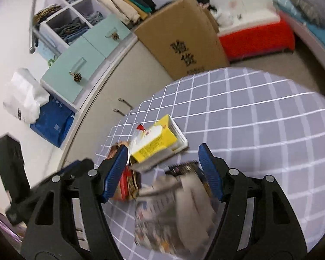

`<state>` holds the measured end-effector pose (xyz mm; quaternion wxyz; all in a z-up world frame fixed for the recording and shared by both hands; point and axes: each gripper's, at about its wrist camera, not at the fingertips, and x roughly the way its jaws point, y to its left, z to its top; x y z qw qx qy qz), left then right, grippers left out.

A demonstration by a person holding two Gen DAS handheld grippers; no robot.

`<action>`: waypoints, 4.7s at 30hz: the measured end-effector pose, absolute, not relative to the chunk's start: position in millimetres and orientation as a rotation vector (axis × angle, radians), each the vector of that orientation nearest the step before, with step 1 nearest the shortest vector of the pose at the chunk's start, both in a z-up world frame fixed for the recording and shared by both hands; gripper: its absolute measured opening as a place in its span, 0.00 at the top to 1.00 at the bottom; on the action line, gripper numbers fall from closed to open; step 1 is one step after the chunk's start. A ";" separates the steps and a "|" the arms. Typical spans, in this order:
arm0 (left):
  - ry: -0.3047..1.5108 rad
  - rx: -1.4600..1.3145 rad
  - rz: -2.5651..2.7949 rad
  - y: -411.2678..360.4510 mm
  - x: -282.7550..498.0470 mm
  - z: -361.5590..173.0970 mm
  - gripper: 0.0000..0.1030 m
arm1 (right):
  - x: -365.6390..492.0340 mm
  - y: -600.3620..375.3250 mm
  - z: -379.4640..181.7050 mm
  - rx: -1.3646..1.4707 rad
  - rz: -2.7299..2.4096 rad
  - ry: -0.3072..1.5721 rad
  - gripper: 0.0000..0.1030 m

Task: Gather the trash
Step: 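Grasp the yellow-white carton with the right tool while the left tool grasps the red-white wrapper, then carry carton and wrapper over the bucket and open both tools to drop them, then move both open tools back over the table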

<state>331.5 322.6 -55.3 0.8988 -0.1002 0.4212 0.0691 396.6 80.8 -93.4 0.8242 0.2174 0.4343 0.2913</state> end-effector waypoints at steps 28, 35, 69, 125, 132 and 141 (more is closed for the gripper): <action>1.023 -0.235 0.093 327.5 426.7 -101.2 0.26 | 420.8 93.3 -61.8 0.160 0.536 0.696 0.87; 1.078 -0.162 0.083 302.8 445.4 -115.1 0.27 | 424.4 101.2 -71.3 0.129 0.563 0.697 0.87; 0.834 -0.056 -0.100 166.9 373.9 -14.9 0.80 | 341.7 -18.8 -21.4 0.218 0.508 0.565 0.87; 1.356 0.046 -0.499 -224.5 328.2 -339.7 0.78 | 188.3 -389.3 -317.2 0.647 -0.211 0.821 0.48; 1.280 -0.004 -0.521 -228.1 321.1 -313.1 0.27 | 166.8 -404.1 -294.5 0.671 -0.249 0.745 0.46; 1.233 0.004 -0.519 -222.1 302.1 -276.8 0.27 | 153.6 -402.4 -270.8 0.674 -0.238 0.719 0.46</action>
